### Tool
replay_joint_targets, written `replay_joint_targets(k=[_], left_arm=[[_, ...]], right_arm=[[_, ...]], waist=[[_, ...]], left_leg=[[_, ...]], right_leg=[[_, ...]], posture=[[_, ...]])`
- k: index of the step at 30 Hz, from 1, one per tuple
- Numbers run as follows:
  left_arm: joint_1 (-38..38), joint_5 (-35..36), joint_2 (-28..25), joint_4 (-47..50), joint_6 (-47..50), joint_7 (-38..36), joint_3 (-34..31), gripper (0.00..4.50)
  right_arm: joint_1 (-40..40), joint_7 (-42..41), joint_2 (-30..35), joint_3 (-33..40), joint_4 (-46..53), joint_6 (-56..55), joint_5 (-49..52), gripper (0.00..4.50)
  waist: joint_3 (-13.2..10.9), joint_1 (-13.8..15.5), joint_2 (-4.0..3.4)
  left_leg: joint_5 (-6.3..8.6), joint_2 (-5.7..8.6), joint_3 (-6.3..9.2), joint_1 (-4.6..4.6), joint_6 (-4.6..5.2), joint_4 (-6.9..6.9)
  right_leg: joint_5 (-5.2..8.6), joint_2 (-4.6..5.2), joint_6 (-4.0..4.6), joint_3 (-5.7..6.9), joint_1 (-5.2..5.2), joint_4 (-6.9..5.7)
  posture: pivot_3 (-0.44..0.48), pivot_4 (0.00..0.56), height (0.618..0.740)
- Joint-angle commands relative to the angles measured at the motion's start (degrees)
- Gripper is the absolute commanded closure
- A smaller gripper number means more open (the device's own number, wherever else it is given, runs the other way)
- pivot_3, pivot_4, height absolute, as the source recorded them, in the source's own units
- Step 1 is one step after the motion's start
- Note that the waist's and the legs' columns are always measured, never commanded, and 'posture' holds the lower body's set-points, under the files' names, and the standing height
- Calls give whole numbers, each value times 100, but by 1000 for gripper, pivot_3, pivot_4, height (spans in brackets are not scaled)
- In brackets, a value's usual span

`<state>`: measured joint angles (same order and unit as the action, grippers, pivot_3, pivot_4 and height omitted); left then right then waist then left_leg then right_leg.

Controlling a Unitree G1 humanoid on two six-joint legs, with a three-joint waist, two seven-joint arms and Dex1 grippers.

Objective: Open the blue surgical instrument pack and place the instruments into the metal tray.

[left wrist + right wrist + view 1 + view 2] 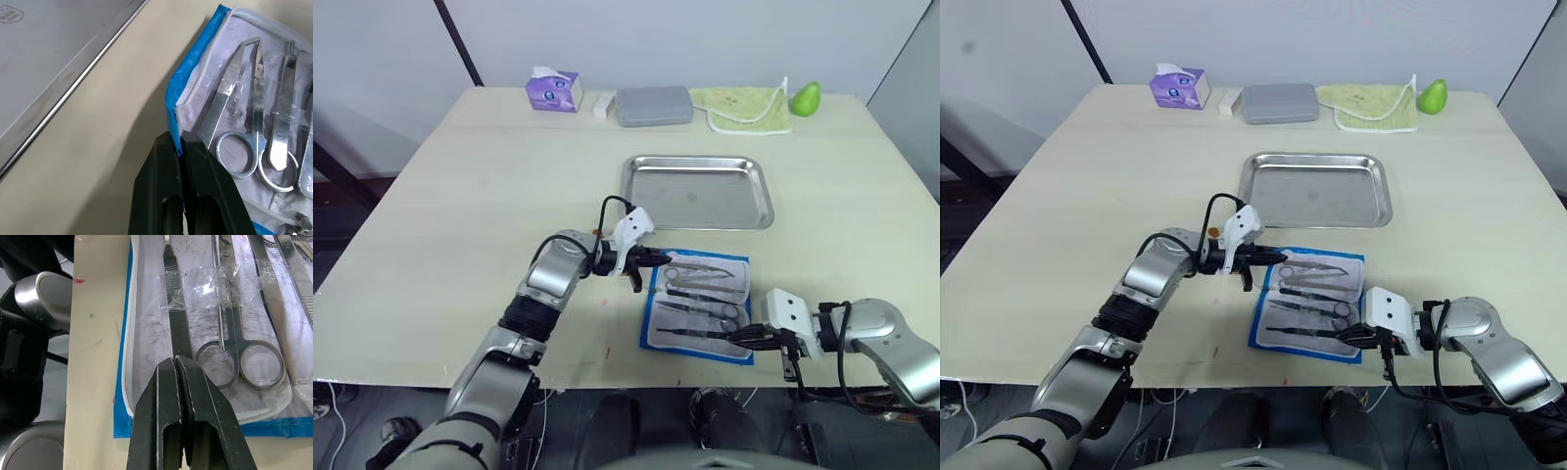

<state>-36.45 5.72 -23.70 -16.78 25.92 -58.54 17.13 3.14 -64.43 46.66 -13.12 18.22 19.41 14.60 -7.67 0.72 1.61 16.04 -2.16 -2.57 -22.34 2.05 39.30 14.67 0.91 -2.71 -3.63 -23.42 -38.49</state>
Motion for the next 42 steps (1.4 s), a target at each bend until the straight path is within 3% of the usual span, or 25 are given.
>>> replay_joint_targets(k=[1,3,4,6,7,10,12,13,17,18,25,28,35,39,42], left_arm=[[25,-380,-131,-138,16,338,103,4500],[68,-301,-149,-111,69,326,29,4500],[83,-267,-148,-105,82,340,-12,3897],[120,-185,-163,-63,16,349,-109,3253],[146,-127,-192,-5,-24,345,-183,2585],[253,155,-274,251,-54,250,-486,1267],[355,401,-393,502,-22,49,-662,202],[402,504,-444,616,-8,9,-761,23],[675,1125,-699,1149,137,-362,-1191,0],[775,1288,-781,1280,108,-509,-1291,0],[1413,2298,-1124,1820,193,-1012,-2055,0],[1848,2792,-1565,1866,115,-1741,-2532,0],[2684,3257,-2276,1851,94,-2393,-3278,0],[2956,3292,-2484,1783,-27,-2635,-3410,0],[3005,3288,-2491,1800,-142,-2696,-3409,0]], right_arm=[[-78,209,-23,-75,-312,67,-255,4459],[-61,171,-70,18,-306,90,-110,4459],[-55,163,-88,58,-300,114,-51,4500],[-49,88,-111,129,-263,196,128,4500],[-45,43,-130,181,-218,269,278,4500],[-36,-21,-166,351,-26,444,660,3628],[-30,-18,-175,488,107,466,816,2531],[-46,-31,-158,572,193,488,907,2264],[-107,-41,-127,1106,612,713,1540,322],[-151,-49,-114,1251,707,762,1694,96],[-624,-51,88,2105,1096,882,2232,96],[-1190,-99,233,2909,1179,762,2313,96],[-2393,-166,252,4361,1336,705,2381,96],[-2683,-115,172,4581,1531,691,2443,96],[-2601,55,16,4247,1607,577,2334,96]], waist=[[13,0,7],[17,-3,11],[17,-3,11],[17,-14,11],[17,-20,10],[13,-53,5],[11,-63,3],[8,-88,0],[-7,-145,-14],[-9,-143,-14],[-19,-133,-22],[-22,-122,-24],[-36,-124,-31],[-37,-125,-31],[-38,-122,-33]], left_leg=[[0,0,0,2,0,-1],[0,0,0,5,0,-4],[0,0,0,7,0,-6],[0,-1,3,6,0,-7],[1,-1,4,6,1,-8],[1,-2,15,6,1,-10],[1,-4,30,0,2,-11],[1,-3,32,-2,2,-10],[1,-5,41,-22,1,-10],[1,-6,47,-25,1,-10],[1,-9,68,-41,1,-9],[1,-8,74,-44,1,-9],[1,-9,79,-44,0,-11],[1,-11,79,-44,0,-13],[1,-13,80,-44,0,-13]], right_leg=[[0,0,0,0,1,0],[0,0,1,-1,3,1],[0,0,1,-2,3,1],[1,0,1,-2,3,1],[1,0,1,-4,2,1],[1,0,2,-5,0,0],[1,0,2,-5,-4,-1],[1,0,2,-3,-6,-1],[1,2,2,3,-22,-2],[1,4,2,9,-23,-1],[0,17,1,33,-22,11],[0,23,0,41,-19,15],[1,24,0,49,-10,28],[1,24,0,51,-10,34],[2,24,0,53,-8,37]], posture=[[0,150,736],[0,150,736],[0,150,736],[0,150,736],[0,150,736],[0,150,736],[0,150,736],[0,150,736],[0,150,736],[0,150,736],[0,150,736],[0,150,736],[0,150,736],[0,150,736],[0,150,736]])
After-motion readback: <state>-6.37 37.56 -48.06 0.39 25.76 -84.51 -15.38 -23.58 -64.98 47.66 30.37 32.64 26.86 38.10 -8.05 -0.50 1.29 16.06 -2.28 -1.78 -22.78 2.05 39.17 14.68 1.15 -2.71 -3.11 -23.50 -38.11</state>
